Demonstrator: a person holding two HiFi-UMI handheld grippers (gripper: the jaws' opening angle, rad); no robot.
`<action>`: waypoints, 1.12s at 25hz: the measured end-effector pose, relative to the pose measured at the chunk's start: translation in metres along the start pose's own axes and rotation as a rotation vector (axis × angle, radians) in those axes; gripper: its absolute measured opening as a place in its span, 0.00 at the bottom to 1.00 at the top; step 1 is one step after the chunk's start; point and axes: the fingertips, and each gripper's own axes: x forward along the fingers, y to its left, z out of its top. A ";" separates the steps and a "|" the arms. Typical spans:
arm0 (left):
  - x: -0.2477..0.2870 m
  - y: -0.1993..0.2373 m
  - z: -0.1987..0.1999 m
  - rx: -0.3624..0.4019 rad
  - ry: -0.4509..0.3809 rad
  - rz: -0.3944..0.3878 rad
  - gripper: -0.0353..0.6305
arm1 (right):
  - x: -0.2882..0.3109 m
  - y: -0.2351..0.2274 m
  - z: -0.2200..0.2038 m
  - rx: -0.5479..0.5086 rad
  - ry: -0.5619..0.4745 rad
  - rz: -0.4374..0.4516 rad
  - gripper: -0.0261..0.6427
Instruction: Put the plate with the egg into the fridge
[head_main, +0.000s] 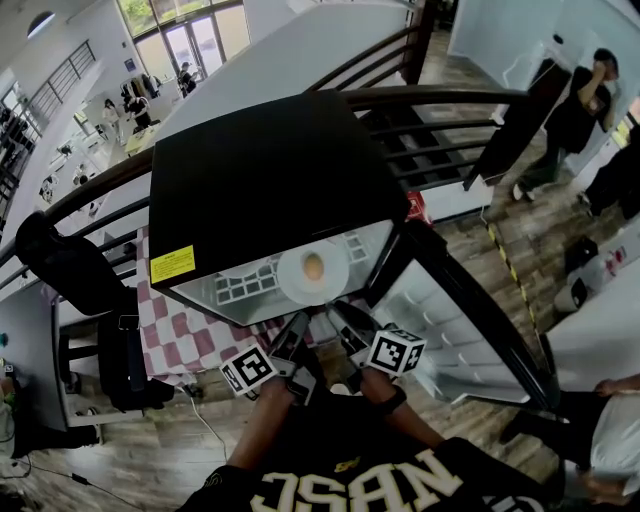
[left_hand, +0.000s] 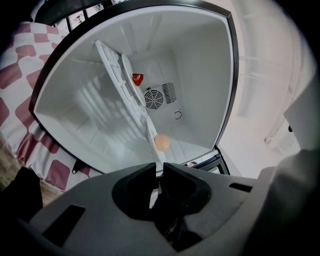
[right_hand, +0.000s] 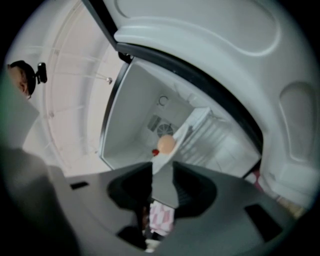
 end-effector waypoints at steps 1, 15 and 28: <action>0.002 0.001 0.000 -0.001 0.009 0.004 0.15 | 0.001 -0.001 0.000 -0.004 0.002 -0.008 0.24; 0.017 0.008 0.015 -0.054 0.023 0.017 0.09 | 0.020 -0.003 0.003 0.035 0.018 -0.022 0.15; 0.044 0.008 0.027 -0.067 0.059 0.005 0.09 | 0.033 -0.020 0.021 0.051 -0.039 -0.074 0.14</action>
